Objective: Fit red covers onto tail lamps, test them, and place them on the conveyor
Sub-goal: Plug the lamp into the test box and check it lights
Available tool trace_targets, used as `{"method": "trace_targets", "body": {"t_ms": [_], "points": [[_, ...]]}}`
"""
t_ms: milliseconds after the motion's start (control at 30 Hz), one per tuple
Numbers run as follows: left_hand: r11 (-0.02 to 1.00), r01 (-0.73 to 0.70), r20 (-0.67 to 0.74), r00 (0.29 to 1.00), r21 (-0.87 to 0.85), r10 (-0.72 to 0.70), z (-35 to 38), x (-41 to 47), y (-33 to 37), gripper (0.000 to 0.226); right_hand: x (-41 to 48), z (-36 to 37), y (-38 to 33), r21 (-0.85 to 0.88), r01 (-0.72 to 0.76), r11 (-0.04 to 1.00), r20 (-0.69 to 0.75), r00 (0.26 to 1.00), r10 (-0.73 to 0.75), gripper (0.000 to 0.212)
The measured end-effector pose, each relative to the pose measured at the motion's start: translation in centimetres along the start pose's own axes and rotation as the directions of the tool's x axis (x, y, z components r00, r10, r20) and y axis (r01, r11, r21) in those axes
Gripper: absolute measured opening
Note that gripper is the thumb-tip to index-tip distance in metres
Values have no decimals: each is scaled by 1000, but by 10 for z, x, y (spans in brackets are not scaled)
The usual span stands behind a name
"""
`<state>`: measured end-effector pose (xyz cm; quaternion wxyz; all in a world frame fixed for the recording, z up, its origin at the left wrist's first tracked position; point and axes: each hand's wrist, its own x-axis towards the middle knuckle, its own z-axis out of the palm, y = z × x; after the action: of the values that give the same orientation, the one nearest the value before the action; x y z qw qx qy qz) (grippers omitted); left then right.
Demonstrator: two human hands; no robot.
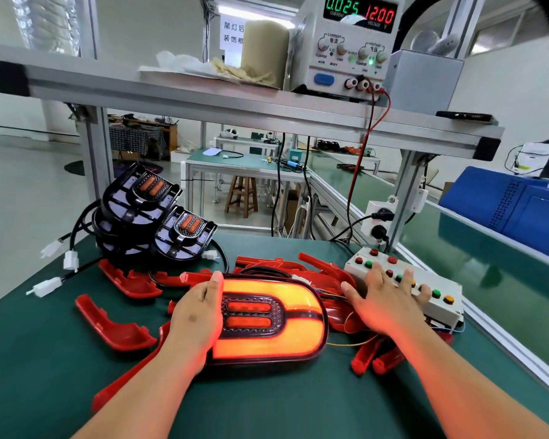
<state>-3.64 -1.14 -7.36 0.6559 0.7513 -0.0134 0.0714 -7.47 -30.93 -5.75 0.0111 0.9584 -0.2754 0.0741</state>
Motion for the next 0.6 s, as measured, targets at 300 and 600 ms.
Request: {"method": "trace_targets", "body": {"t_ms": [300,600], "points": [[1000,-10,2,1000,-12,10,0,-3,0,53,-6,-3,-5,-45,5,999,-64,998,-8,80],[999,-10,34,999,-33,11,0,-5,3,53,-15,-2,9,17,-135,991,-23,990,136,72]]}}
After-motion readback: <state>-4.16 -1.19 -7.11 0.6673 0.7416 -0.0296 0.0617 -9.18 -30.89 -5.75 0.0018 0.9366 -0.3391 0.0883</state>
